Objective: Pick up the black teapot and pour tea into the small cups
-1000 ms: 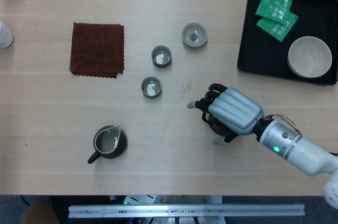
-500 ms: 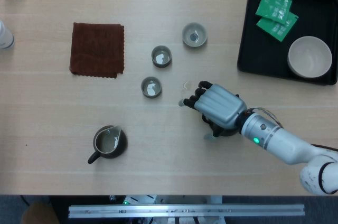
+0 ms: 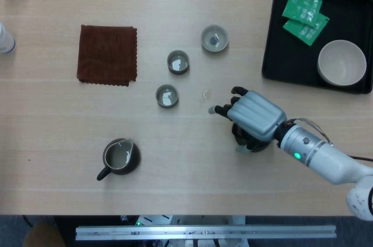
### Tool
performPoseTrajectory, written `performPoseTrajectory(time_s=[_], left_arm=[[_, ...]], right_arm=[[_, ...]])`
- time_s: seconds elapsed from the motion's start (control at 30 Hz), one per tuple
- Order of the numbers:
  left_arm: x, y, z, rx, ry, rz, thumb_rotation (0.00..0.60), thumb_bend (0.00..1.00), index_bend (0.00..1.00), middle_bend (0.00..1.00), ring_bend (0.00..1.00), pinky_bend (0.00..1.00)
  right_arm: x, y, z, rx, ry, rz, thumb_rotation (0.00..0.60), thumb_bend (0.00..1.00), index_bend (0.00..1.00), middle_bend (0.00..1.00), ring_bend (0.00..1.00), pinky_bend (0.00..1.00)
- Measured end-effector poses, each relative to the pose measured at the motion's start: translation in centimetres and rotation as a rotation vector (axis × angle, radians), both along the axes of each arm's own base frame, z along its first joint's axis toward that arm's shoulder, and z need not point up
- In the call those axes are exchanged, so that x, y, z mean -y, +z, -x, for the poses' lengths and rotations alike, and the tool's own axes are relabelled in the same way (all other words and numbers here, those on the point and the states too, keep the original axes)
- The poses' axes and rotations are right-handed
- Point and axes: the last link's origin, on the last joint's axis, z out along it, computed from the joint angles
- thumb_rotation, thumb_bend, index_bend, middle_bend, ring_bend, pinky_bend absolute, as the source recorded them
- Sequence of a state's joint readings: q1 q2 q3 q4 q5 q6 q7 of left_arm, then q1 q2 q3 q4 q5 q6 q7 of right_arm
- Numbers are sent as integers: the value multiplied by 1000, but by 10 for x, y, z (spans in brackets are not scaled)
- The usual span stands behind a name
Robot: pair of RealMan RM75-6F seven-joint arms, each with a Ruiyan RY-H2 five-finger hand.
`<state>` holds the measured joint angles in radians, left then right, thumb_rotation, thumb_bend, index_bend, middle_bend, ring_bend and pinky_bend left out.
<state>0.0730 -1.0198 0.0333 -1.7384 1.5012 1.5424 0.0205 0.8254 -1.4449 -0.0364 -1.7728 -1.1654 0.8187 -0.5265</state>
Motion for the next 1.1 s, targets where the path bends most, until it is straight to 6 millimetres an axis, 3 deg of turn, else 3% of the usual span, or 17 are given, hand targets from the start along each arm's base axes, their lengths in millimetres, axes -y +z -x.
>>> performPoseTrajectory(time_s=[0.37, 0.57, 1.1], left_arm=[[-2, -3, -3, 1, -12, 8, 600, 297, 161, 120, 113, 132], [-2, -3, -4, -1, -13, 13, 600, 297, 161, 120, 113, 132], [-2, -6, -3, -2, -4, 25, 600, 297, 161, 120, 113, 132]], right_arm=[[-10, 36, 21, 18, -39, 49, 470, 0, 213, 503, 494, 184], [-18, 46, 37, 4, -45, 61, 473, 0, 213, 503, 496, 184], [-9, 36, 56, -69, -73, 93, 471, 0, 213, 503, 479, 184]])
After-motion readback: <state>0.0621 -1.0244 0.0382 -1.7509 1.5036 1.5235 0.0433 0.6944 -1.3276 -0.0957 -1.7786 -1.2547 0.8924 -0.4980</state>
